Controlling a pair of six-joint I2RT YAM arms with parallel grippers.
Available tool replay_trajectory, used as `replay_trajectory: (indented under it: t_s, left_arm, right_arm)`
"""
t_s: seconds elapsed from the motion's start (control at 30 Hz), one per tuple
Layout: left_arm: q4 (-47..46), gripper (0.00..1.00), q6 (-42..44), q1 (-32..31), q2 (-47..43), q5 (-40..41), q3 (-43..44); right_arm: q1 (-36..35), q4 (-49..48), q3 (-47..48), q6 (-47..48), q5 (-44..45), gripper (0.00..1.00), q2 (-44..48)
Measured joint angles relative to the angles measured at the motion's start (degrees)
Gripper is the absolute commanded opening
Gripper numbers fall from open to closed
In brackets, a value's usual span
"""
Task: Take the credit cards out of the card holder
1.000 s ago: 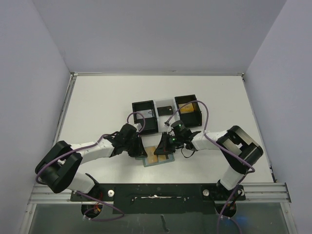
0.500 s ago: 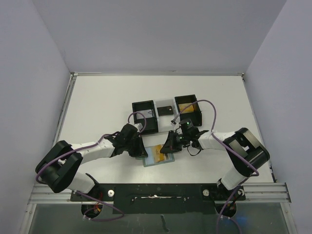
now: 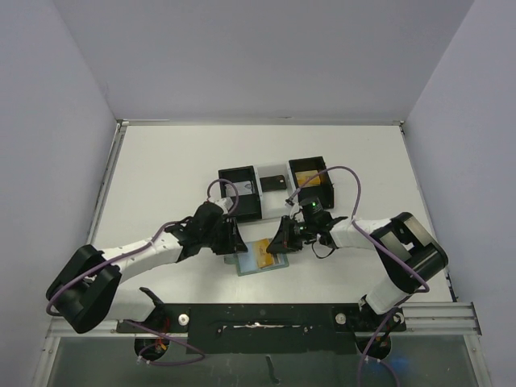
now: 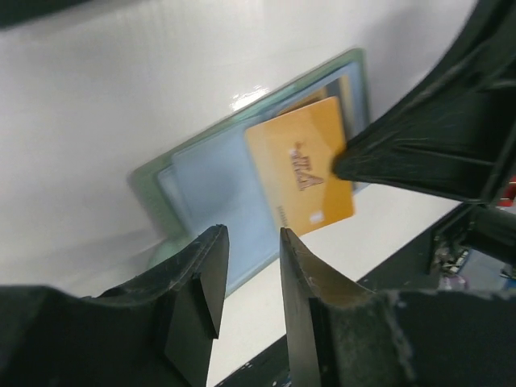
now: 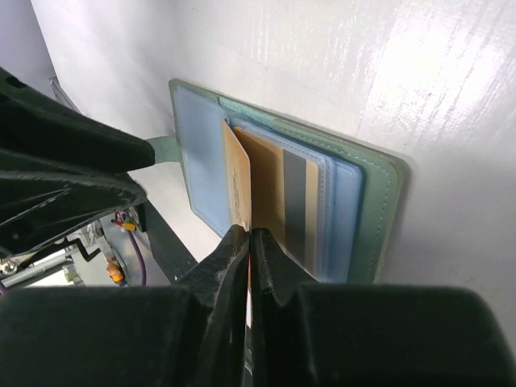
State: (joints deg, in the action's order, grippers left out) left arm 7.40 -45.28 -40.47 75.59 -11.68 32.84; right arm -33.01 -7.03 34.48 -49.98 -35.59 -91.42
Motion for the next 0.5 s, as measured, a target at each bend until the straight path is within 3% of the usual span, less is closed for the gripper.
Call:
replay_trajectory:
  t_s: [0.23, 0.4, 0.5]
  left_arm:
    - [-9.2, 0.17, -2.1, -0.4, 4.4, -6.1, 0.0]
    - [-10.3, 0.06, -2.6, -1.1, 9.3, -7.0, 0.0]
    - [-10.4, 0.04, -3.0, -1.1, 11.3, -7.2, 0.0]
  right_arm:
    - [-0.1, -1.0, -0.3, -1.4, 0.1, 0.03, 0.0]
    - [-0.3, -1.6, -0.4, -1.8, 0.2, 0.05, -0.1]
    - [-0.6, -2.0, -0.5, -2.2, 0.2, 0.09, -0.2]
